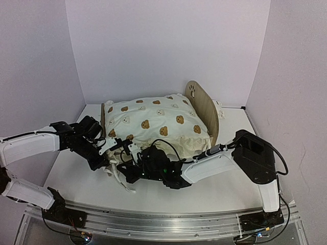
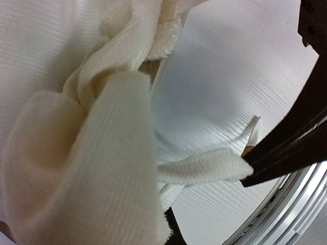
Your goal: Set up the pet bed
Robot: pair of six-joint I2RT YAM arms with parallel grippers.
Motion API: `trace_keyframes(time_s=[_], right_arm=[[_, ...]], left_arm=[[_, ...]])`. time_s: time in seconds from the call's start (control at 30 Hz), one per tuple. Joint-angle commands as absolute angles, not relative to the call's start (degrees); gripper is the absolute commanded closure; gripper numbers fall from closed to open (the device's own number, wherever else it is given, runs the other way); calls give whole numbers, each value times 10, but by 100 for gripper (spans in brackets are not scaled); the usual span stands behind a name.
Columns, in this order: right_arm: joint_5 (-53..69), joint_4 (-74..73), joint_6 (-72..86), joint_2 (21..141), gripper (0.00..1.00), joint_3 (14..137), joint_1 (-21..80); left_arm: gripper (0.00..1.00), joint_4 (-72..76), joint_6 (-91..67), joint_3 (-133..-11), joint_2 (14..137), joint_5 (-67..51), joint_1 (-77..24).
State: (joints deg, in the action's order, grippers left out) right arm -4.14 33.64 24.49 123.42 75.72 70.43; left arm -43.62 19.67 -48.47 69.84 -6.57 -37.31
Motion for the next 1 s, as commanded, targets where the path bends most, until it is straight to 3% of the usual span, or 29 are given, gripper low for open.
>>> trace_keyframes(time_s=[0.0, 0.27, 0.7, 0.97], right_arm=[[-6, 354, 258, 1217, 100, 758, 705], [-5, 354, 276, 1244, 100, 768, 702], [-4, 345, 282, 1177, 66, 664, 691], [-16, 370, 304, 1179, 62, 654, 669]], left_arm=[[100, -392, 172, -500, 712, -39, -383], [100, -341, 212, -474, 732, -109, -401], [100, -233, 261, -421, 754, -105, -401], [100, -216, 273, -405, 753, -96, -401]])
